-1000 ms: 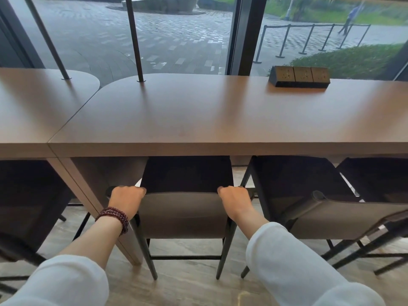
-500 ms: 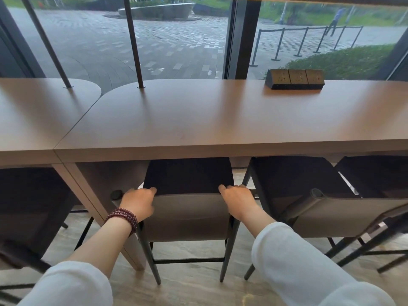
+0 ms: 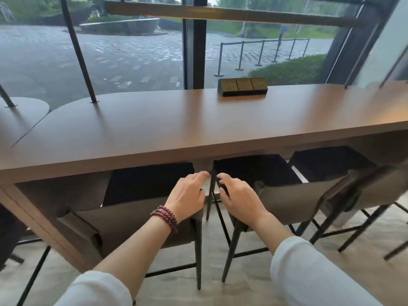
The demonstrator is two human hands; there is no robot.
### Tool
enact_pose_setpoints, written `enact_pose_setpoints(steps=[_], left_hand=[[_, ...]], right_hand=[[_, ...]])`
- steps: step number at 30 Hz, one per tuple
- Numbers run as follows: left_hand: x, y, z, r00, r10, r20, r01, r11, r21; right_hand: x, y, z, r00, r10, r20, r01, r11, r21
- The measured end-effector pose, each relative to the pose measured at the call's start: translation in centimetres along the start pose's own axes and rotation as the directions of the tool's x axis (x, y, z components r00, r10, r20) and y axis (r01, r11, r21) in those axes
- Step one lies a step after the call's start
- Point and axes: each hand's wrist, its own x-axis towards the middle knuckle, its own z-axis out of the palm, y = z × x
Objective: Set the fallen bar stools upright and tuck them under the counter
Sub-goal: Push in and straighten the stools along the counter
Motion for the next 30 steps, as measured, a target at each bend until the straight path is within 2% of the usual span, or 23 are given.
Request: enact_pose_setpoints(steps=[6,15,21,27,30], left_hand=[[5.2,9.1,6.7,0.999,0.046,0.023,-0.046,0.999,0.018],[11.0,19.4,16.2,0.994,-0.064,0.093,0.053,0.992,0.118],[12.6,20.2,19.1,0.975,-0.182,0.125,0.15,0.962,0.227],[12.8,18.2,20.1,0.933,-0.286,0.217,0.156,0.868,0.471],[12.8,17.6,19.8,0.941,-0.267,0.209,0.109,0.823,0.558]], right_hand=[[-3.9,11.7,-4.4,0.995,0.096,-0.007,-0.096,0.993,-0.073],[-7.2,25.9,-7.9,0.986,0.101,0.134,-0.093,0.994,-0.06],[-7.5,30.1,-8.1,0.979,0.085,0.187,-0.075,0.995,-0.058],[-7.5,33.1,-6.8,0.933,0.178,0.312,-0.099,0.963,-0.252],[-7.4,33.8,-6.4,0.934,0.179,0.309,-0.082,0.95,-0.303]])
